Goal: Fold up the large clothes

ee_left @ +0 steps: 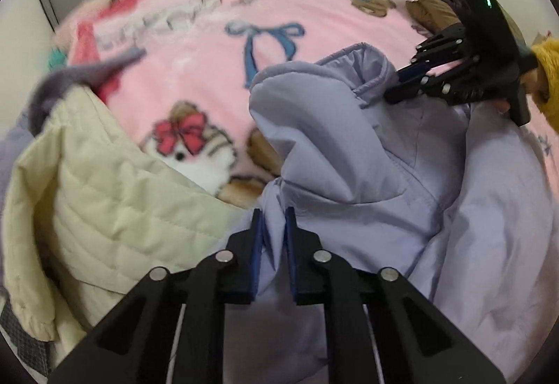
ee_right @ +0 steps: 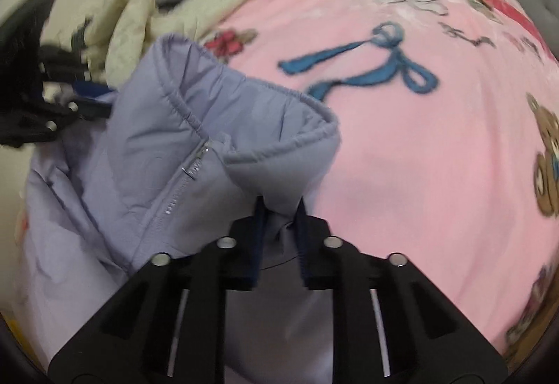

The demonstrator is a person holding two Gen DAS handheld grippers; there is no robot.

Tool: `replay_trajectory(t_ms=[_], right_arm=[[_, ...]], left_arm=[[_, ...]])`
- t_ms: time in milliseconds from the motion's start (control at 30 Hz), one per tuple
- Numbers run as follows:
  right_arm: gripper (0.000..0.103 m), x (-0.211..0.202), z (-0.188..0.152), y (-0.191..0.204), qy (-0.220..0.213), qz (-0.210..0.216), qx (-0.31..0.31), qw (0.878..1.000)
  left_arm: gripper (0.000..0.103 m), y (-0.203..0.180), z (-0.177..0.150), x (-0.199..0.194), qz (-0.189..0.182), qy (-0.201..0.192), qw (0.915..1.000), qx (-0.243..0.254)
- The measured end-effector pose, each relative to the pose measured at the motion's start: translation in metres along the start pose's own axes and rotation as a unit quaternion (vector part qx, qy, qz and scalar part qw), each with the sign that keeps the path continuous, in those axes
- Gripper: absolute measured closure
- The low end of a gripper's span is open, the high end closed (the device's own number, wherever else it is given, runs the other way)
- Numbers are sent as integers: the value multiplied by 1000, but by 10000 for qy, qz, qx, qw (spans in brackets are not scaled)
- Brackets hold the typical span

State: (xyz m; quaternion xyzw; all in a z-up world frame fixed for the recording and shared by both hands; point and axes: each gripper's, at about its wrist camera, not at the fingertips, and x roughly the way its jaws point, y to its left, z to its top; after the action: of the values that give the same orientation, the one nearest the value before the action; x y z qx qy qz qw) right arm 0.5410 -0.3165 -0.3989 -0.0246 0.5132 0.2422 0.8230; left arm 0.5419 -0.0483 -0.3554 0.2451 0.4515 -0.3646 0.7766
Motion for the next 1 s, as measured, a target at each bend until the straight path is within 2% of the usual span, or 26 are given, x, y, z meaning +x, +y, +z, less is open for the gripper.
replay_trajectory(t_ms=[67, 133, 200, 300, 400, 467, 500, 567, 600, 700, 767, 833, 900, 933, 1000], right_arm=[[94, -23, -9, 7, -374, -143, 12, 9992], [94, -37, -16, 13, -609, -394, -16, 9974], [94, -34, -21, 9, -547, -522, 206, 9969], [94, -11, -23, -7, -222, -465, 790, 9955], [90, 14, -22, -12, 69, -632, 941, 9935], [87, 21, -21, -21, 180, -592, 1230, 9905], [85, 21, -22, -25, 149, -483, 1382, 9891], [74, 7, -23, -33, -98, -287, 1627, 9862], [65, 1, -23, -36, -155, -289, 1690, 9851], [62, -29, -30, -38, -444, -313, 1772, 9827], [59, -57, -42, -33, -803, -354, 1816, 9794], [44, -91, -62, -19, -1206, -532, 1912, 9727], [35, -123, -89, 3, -1576, -774, 1924, 9655], [30, -136, -105, 18, -1712, -946, 1885, 9624], [26, -154, -135, 47, -1702, -1295, 1726, 9615]], left_arm=[[95, -7, -6, -13, 188, -352, 9992, -4], [95, -11, -14, -22, 339, -626, 9972, -209], [96, -1, -17, -12, 260, -485, 9962, -671], [96, 20, -21, 12, 16, -166, 9888, -1484], [96, 10, -17, 24, 357, 23, 9913, -1264], [96, 9, -17, 26, 423, 77, 9910, -1270], [96, 10, -17, 25, 406, 80, 9906, -1306], [95, 10, -17, 16, 353, -8, 9904, -1336], [94, 10, -18, 9, 357, -91, 9906, -1320], [93, 3, -21, -18, 468, -424, 9917, -1123], [88, -7, -29, -36, 569, -615, 9911, -1038], [73, -17, -44, -57, 718, -868, 9870, -1149], [60, -29, -60, -75, 880, -1051, 9818, -1312], [51, -41, -75, -89, 981, -1192, 9768, -1483], [45, -56, -100, -109, 1036, -1306, 9701, -1763]])
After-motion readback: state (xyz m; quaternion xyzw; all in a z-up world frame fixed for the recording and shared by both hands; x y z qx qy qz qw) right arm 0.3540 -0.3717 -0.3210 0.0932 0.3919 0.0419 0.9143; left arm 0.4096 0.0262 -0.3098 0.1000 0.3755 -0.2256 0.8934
